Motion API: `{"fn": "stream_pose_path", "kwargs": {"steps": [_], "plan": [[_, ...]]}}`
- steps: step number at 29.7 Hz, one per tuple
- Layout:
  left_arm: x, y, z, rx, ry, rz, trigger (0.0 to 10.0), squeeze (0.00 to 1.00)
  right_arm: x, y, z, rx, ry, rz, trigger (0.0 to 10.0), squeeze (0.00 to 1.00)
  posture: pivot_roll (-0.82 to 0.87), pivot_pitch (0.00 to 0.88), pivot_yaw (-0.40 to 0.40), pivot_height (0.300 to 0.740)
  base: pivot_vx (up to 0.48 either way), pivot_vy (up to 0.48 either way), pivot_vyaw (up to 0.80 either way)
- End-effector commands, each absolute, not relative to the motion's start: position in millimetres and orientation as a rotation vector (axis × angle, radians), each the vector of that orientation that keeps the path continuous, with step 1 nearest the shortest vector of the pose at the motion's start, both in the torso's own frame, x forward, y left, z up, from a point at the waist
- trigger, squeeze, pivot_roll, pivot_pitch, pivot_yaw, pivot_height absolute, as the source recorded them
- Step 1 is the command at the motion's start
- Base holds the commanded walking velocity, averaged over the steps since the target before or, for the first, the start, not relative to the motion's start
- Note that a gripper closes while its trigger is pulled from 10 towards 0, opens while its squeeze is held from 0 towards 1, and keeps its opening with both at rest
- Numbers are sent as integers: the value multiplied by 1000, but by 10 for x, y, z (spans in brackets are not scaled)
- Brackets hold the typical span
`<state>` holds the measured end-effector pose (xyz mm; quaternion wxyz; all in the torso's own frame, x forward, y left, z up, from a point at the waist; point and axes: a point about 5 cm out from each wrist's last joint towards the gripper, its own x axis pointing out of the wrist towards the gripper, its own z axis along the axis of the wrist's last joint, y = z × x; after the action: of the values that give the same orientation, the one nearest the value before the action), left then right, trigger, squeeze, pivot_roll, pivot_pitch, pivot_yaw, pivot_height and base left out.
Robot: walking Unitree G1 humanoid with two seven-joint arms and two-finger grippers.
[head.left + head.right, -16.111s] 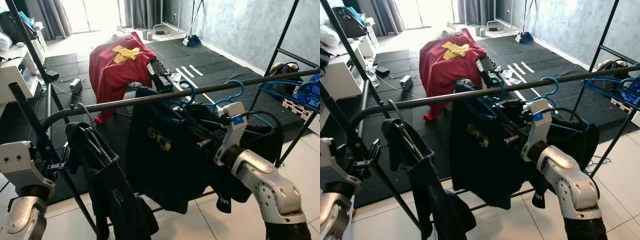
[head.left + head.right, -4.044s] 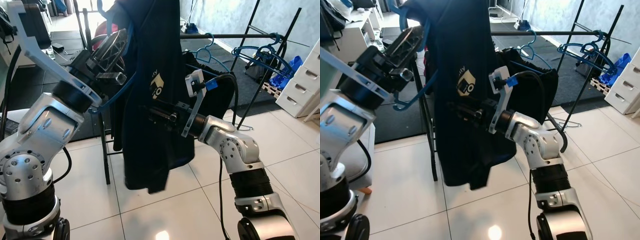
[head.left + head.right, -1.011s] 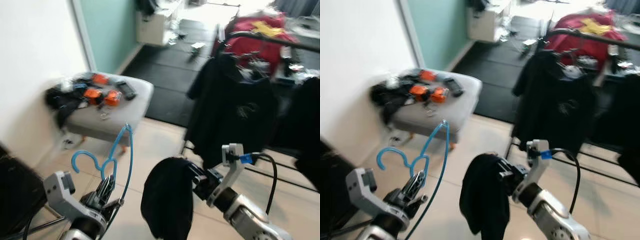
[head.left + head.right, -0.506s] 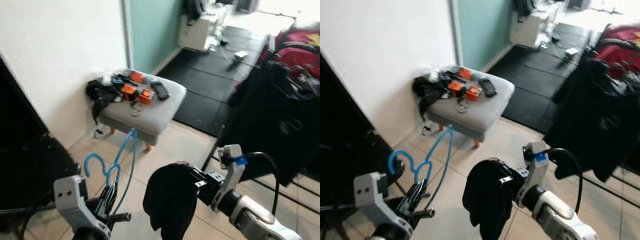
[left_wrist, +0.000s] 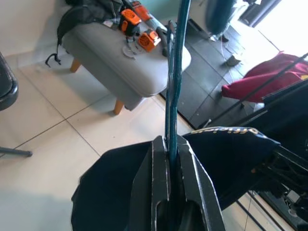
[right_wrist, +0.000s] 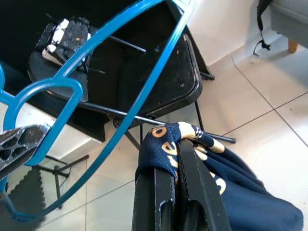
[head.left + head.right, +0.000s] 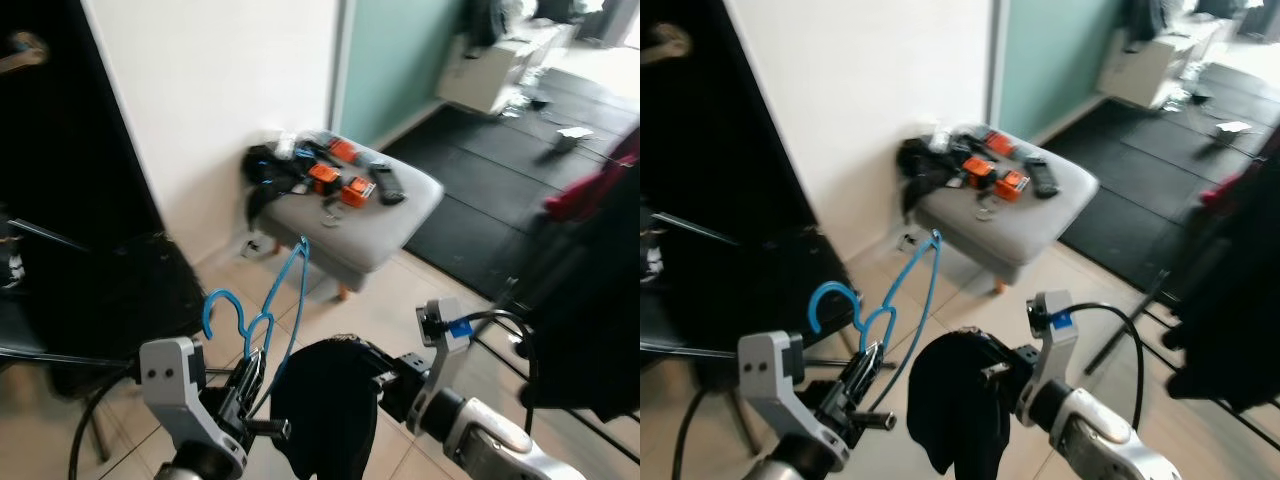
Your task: Hang hanger
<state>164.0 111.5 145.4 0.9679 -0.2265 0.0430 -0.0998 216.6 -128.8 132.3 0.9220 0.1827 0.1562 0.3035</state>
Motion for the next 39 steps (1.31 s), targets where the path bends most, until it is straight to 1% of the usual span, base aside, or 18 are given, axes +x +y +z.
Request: {"fn": "stream_pose_path", "kwargs": {"steps": [1, 10, 39], "plan": [[1636, 1115, 1459, -450, 81, -196, 10000, 0, 2151, -1270, 1381, 383, 302, 640, 10000, 0, 13, 132, -81, 740, 0, 0, 712], [1645, 1121, 1473, -454, 75, -189, 10000, 0, 2160, -1261, 1386, 385, 306, 646, 10000, 0, 18, 139, -87, 740, 0, 0, 712], [1646, 1176, 1461, -458, 89, -167, 10000, 0, 2171, -1193, 1416, 406, 305, 662, 10000, 0, 20, 157, -66, 740, 0, 0, 711]]}}
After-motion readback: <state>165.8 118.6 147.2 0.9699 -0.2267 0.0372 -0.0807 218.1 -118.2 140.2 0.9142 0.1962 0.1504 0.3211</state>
